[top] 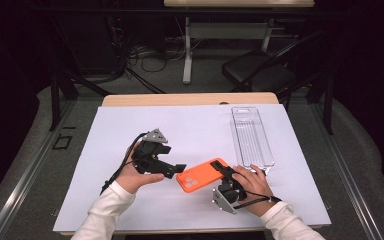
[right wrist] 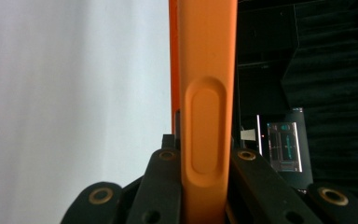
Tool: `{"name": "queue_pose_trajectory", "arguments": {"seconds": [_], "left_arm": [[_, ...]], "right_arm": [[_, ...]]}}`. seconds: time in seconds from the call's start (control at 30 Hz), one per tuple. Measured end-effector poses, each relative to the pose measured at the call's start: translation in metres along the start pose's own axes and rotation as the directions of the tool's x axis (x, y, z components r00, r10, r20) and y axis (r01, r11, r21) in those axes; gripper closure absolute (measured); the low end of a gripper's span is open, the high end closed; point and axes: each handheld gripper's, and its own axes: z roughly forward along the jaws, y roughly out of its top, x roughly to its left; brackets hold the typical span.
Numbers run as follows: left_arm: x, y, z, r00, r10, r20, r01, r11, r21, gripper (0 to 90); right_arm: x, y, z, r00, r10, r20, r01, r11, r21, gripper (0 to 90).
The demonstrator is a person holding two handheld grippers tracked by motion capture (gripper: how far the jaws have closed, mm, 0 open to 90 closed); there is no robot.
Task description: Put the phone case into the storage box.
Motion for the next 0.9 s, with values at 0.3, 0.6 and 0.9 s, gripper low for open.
{"name": "queue_pose_trajectory", "arguments": {"seconds": [0.3, 0.6, 0.9], "left_arm": [[0.006, -0.014, -0.012, 0.9998, 0.000, -0.019, 0.000, 0.9997, -0.023, 19.1], [0.010, -0.027, -0.021, 0.9997, 0.000, -0.022, -0.001, 0.9992, -0.040, 21.2], [0.011, -0.031, -0.024, 0.9996, 0.018, -0.021, -0.019, 0.9982, -0.057, 22.4]], "right_arm": [[-0.010, 0.001, -0.001, 0.9948, 0.088, -0.051, -0.091, 0.995, -0.043, 87.2], [-0.009, -0.002, 0.001, 0.9810, 0.159, -0.110, -0.165, 0.985, -0.046, 87.2], [-0.010, -0.003, 0.004, 0.9685, 0.203, -0.143, -0.214, 0.975, -0.064, 87.2]]}}
